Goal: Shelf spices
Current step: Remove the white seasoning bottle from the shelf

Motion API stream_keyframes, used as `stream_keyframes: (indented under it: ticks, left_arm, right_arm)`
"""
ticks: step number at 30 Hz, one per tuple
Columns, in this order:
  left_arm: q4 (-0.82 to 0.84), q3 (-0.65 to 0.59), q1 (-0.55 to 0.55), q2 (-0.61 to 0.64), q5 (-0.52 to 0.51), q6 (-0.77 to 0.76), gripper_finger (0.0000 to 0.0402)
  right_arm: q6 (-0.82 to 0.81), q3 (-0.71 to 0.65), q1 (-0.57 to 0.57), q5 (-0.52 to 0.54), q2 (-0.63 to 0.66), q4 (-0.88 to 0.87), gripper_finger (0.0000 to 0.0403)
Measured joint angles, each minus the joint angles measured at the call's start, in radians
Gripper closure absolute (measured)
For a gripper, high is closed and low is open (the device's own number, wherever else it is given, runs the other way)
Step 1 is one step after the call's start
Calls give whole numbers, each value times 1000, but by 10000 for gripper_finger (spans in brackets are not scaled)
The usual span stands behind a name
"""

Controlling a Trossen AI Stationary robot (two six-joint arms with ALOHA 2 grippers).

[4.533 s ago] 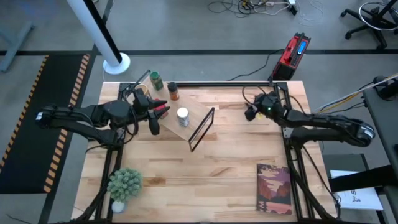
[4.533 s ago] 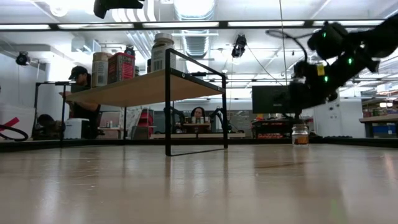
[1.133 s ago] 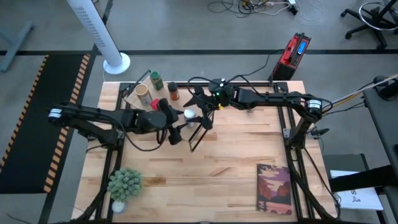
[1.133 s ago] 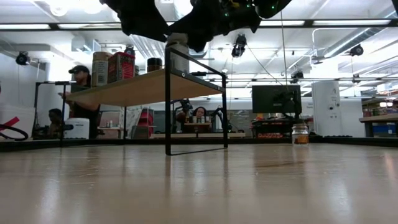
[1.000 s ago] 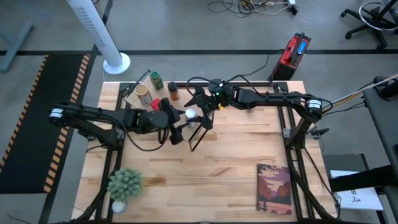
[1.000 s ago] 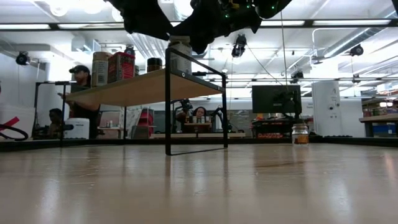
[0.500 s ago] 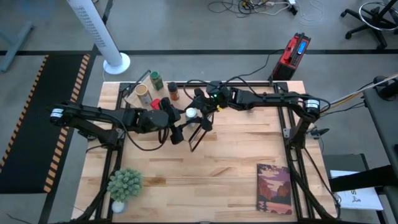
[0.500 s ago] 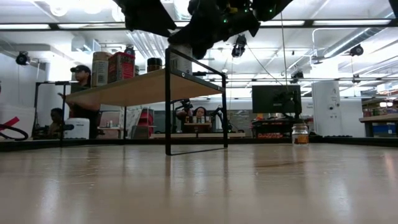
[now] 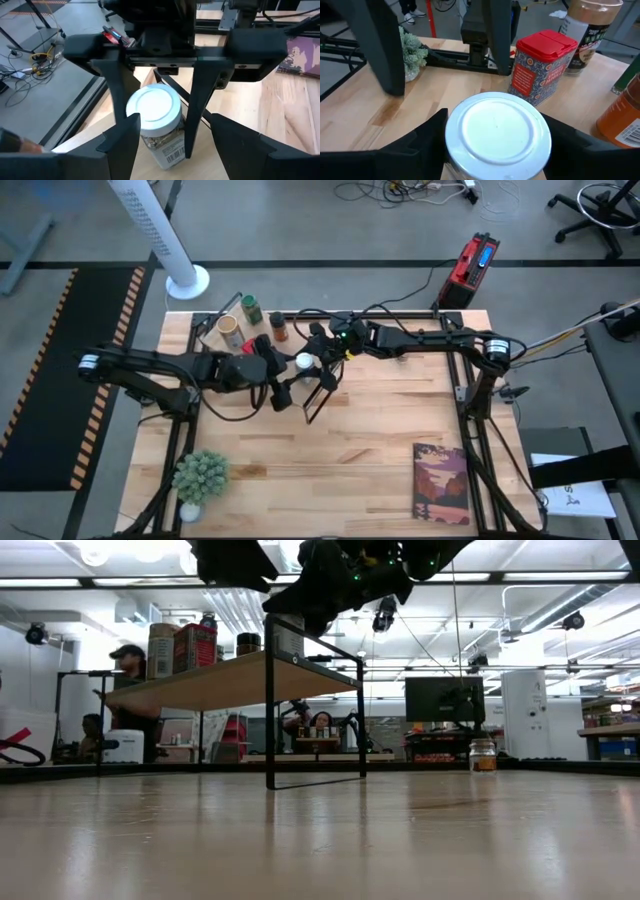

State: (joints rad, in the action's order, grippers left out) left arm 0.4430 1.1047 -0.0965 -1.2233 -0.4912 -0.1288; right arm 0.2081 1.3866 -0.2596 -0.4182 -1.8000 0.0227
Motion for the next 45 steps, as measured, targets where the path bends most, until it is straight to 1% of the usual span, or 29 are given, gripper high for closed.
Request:
stream_keyframes:
  ticks: [4, 9, 21, 31, 33, 37, 41, 45]
  left_arm:
    - [36, 19, -12, 19, 1, -19, 171]
    - [32, 19, -28, 36, 3, -19, 171]
    - [31, 13, -30, 37, 4, -22, 171]
    - [32, 11, -30, 35, 4, -27, 171]
    - [35, 11, -30, 35, 4, -32, 171]
    - [34, 11, -31, 35, 4, -41, 171]
    - [34, 11, -32, 35, 4, -41, 171]
    - [32, 11, -32, 35, 5, -42, 171]
  right_arm:
    - [1, -1, 0, 5, 10, -8, 175]
    - [20, -4, -3, 36, 37, -38, 175]
    - [39, -4, -7, 45, 81, -46, 175]
    - [55, -3, -8, 53, 190, -118, 176]
    - [58, -3, -7, 52, 218, -149, 176]
    - [67, -2, -7, 49, 288, -221, 198]
    - [82, -2, -7, 44, 356, -362, 221]
    - [97, -5, -7, 44, 419, -497, 222]
